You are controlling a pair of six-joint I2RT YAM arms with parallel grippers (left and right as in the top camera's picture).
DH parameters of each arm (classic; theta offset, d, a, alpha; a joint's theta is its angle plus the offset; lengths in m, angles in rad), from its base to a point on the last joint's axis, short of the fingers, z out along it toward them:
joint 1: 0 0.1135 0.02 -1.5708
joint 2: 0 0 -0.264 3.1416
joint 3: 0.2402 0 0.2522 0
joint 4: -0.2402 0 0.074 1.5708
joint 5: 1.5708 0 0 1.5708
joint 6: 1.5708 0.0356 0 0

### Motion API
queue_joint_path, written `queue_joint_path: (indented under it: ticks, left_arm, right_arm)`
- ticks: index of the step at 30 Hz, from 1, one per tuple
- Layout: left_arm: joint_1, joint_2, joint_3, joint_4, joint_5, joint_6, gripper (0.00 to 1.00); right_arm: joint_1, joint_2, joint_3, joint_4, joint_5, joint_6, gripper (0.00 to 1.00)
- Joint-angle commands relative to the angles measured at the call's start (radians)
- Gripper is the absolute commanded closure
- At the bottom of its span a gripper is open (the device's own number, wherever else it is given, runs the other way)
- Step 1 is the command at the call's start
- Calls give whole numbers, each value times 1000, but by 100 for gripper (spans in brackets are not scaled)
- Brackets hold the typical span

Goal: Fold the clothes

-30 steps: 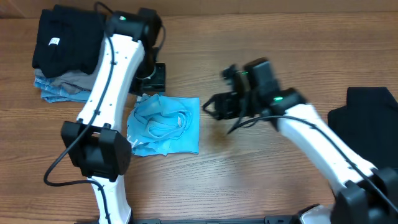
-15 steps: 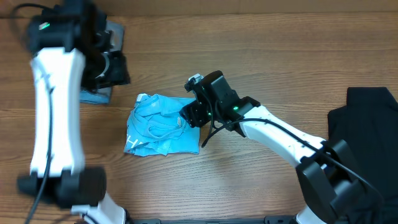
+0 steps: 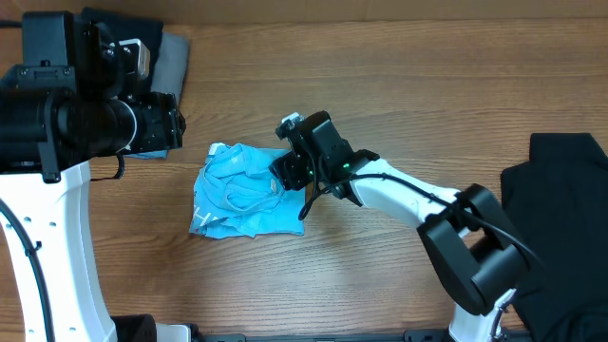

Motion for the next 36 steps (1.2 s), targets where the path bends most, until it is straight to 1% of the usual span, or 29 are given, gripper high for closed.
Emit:
queue_joint_path:
  ticks: [1, 4, 7, 8, 11, 14, 17, 18, 19, 20, 21, 23, 25, 26, 28, 30, 32, 34, 36]
  left_arm:
    - [-3, 0, 1, 0, -3, 19, 31]
    - [-3, 0, 1, 0, -5, 19, 29]
    - [-3, 1, 1, 0, -4, 19, 29]
    - [-3, 1, 1, 0, -4, 19, 29]
    - [-3, 2, 1, 0, -5, 19, 29]
    - [-3, 2, -1, 0, -5, 19, 28]
    - [-3, 2, -9, 0, -4, 19, 28]
    - [-3, 2, -13, 0, -5, 19, 28]
    - [-3, 2, -17, 0, -5, 19, 28]
    - [-3, 2, -20, 0, -5, 19, 28]
    - [-3, 2, -25, 0, -5, 19, 28]
    - [-3, 2, -34, 0, -5, 19, 28]
    - [-3, 2, -44, 0, -8, 20, 27]
    - [-3, 2, -49, 0, -11, 20, 26]
    - [-3, 2, -58, 0, -16, 35, 26]
    - [-3, 3, -58, 0, -28, 46, 26]
    - [-3, 5, -58, 0, -46, 46, 25]
    - [-3, 7, -58, 0, -45, 46, 25]
    - [-3, 7, -58, 0, -44, 46, 25]
  right_arm:
    - [5, 16, 23, -3, -17, -7, 34]
    - [6, 16, 23, -8, -16, -6, 45]
    - [6, 14, 27, -19, -16, -5, 64]
    - [2, 12, 33, -28, -16, 2, 68]
    - [-13, -3, 47, -47, -16, 5, 75]
    - [-43, -40, 64, -79, -16, 6, 77]
    - [-85, -63, 69, -89, 3, 37, 75]
    - [-103, -64, 69, -93, 4, 36, 71]
    - [-119, -64, 69, -102, 4, 36, 64]
    - [-140, -64, 69, -119, 8, 37, 62]
    - [-160, -64, 69, -137, 20, 56, 61]
    - [-198, -67, 69, -167, -7, 109, 53]
    - [-228, -74, 69, -189, -178, 114, 48]
    - [-238, -79, 69, -197, -313, 114, 45]
    - [-240, -80, 69, -199, -531, 132, 45]
    - [-222, -80, 69, -200, -622, 220, 45]
    - [-194, -80, 69, -204, -615, 329, 46]
    - [-164, -79, 68, -214, -549, 448, 45]
    - [-126, -79, 68, -233, -424, 584, 45]
